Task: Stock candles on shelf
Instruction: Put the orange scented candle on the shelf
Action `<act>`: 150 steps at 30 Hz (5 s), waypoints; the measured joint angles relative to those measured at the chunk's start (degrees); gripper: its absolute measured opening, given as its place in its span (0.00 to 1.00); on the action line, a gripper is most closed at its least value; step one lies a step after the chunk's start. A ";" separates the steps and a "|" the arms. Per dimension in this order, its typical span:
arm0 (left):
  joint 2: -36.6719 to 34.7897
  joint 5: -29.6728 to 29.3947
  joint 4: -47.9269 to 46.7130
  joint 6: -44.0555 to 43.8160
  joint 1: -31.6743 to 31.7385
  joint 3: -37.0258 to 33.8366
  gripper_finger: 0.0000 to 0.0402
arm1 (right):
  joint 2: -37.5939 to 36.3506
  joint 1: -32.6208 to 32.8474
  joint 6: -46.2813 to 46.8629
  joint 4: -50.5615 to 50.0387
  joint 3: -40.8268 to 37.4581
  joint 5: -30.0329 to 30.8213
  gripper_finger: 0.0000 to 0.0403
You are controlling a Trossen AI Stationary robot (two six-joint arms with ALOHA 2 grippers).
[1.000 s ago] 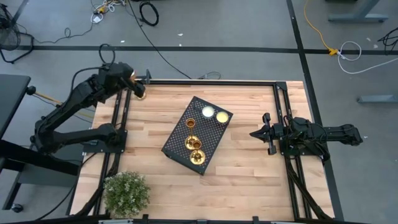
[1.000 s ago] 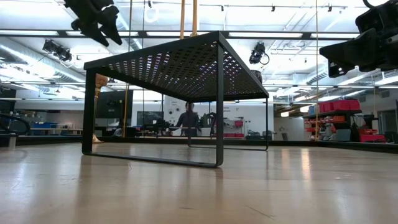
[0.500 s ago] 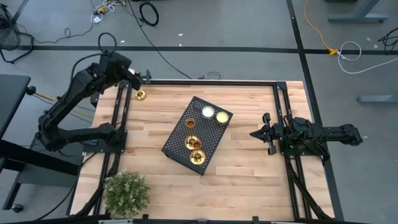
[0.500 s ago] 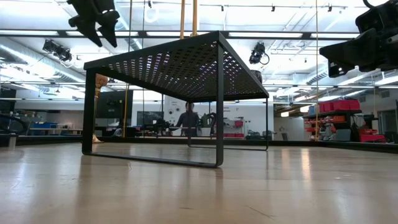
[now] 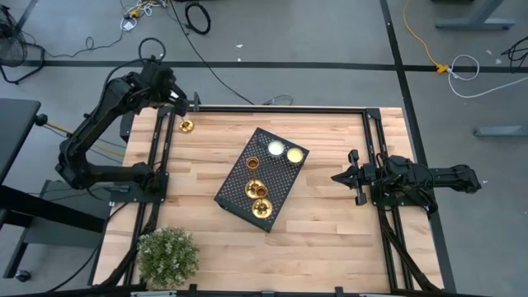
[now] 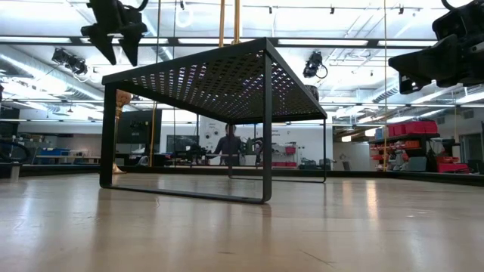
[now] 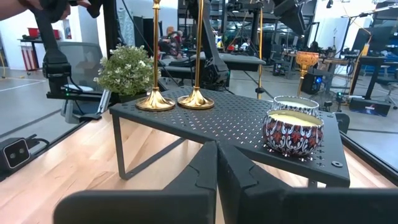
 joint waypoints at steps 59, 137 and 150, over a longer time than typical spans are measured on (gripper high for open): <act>-4.46 4.92 10.66 -3.98 2.51 -10.28 0.97 | 0.00 -0.01 0.00 -0.01 0.00 0.00 0.02; 9.38 -11.57 -7.67 -9.27 -1.44 1.51 0.95 | 0.01 -0.02 0.00 -0.01 0.00 0.00 0.02; 12.20 -11.13 -8.46 -10.74 -1.38 1.49 0.95 | 0.00 -0.01 0.00 -0.01 0.00 0.00 0.02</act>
